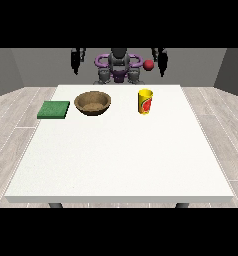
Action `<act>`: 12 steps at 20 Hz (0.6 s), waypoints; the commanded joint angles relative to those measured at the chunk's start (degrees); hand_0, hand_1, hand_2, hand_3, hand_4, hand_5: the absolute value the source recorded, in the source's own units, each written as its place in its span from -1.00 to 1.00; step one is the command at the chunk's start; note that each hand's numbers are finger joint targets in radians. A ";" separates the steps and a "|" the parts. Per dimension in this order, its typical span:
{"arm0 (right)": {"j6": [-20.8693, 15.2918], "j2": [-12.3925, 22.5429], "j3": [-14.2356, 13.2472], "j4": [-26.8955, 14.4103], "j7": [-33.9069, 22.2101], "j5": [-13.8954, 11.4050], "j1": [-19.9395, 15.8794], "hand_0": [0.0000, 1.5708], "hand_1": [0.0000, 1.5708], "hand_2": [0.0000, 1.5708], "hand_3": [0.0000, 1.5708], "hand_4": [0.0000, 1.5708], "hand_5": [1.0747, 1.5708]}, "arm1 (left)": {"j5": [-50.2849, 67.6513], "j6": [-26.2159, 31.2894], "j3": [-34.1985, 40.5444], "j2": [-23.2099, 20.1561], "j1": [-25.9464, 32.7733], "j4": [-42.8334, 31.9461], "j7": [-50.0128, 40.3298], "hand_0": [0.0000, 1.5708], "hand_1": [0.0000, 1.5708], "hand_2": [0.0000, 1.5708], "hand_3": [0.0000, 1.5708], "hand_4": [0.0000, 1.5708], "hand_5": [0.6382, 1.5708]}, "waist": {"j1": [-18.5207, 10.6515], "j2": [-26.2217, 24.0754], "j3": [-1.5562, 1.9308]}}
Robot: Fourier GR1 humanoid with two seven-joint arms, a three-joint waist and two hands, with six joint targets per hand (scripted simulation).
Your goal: Pick the cup and pour the ball into the bowl, then pick the bowl and place it on the pad
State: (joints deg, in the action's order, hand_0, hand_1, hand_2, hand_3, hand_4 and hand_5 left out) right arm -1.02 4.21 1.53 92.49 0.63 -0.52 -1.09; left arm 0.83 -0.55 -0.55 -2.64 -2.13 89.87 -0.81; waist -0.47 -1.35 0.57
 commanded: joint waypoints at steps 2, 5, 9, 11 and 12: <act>0.12 1.35 -0.43 3.65 -3.16 0.25 -0.50 -1.00 -1.00 -1.00 -1.00 -1.00 0.99 | 0.08 0.08 0.35 -1.50 -0.68 3.85 -2.92 -1.00 -1.00 -1.00 -1.00 -1.00 0.90 | 0.04 -10.17 -0.37; 0.07 2.22 -0.78 5.06 -6.01 0.33 -0.61 -1.00 -1.00 -1.00 -1.00 -1.00 0.99 | -0.09 0.37 0.38 -2.73 -1.26 5.62 -5.41 -1.00 -1.00 -1.00 -1.00 -1.00 0.90 | 0.27 -14.55 -0.40; -1.86 -0.56 -6.25 1.22 -1.77 5.35 4.36 -1.00 -1.00 -1.00 -1.00 -1.00 0.99 | 11.46 0.76 -8.85 2.50 8.72 12.81 -3.78 -1.00 -1.00 -1.00 -1.00 -1.00 0.91 | -4.29 -16.10 -0.55; -0.26 1.07 -7.64 0.93 0.13 6.07 4.04 -1.00 -1.00 -1.00 -1.00 -1.00 0.99 | 9.57 -2.05 -12.63 2.56 12.05 15.52 0.68 -1.00 -1.00 -1.00 -1.00 -1.00 0.90 | -4.76 -12.59 -0.56; 0.68 1.95 -8.11 2.73 -0.79 6.84 4.80 -1.00 -1.00 -1.00 -1.00 -1.00 0.98 | 8.08 -1.79 -12.64 2.58 11.98 20.06 -4.72 -1.00 -1.00 -1.00 -1.00 -1.00 0.89 | -4.35 -12.40 -0.55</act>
State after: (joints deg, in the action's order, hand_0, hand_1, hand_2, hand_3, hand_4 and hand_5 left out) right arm -0.78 5.24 -4.04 94.45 -0.65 4.57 3.13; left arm 8.16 -1.39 -8.92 -1.09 5.92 102.58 -3.59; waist -3.52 -14.88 0.10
